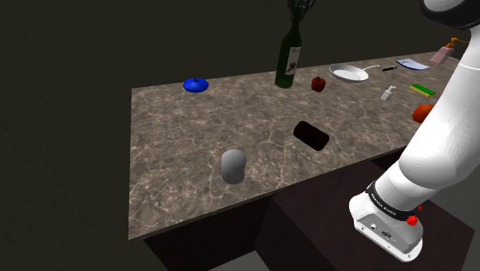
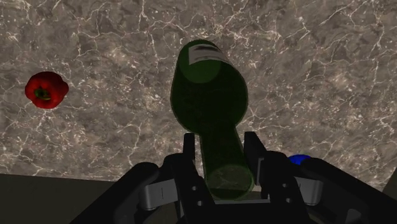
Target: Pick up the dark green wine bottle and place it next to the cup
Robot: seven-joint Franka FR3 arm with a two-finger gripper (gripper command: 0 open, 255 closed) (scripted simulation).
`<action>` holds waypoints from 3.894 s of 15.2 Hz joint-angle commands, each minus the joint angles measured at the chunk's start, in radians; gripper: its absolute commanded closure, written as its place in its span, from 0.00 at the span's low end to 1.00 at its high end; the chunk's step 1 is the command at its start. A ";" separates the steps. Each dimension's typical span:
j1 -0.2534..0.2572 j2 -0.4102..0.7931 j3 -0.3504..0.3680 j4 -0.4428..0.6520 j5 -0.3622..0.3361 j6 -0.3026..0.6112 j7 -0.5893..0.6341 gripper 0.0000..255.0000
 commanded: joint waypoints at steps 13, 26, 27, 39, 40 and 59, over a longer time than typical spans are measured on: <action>0.131 -0.283 0.103 -0.113 -0.054 -0.166 0.227 1.00; 0.240 -0.355 0.252 0.060 -0.062 -0.414 0.480 1.00; 0.249 -0.350 0.267 0.087 -0.063 -0.437 0.503 1.00; 0.314 -0.369 0.352 0.125 -0.062 -0.497 0.653 1.00; 0.313 -0.386 0.349 0.088 -0.058 -0.477 0.650 1.00; 0.315 -0.592 0.324 -0.421 -0.021 -0.171 0.628 1.00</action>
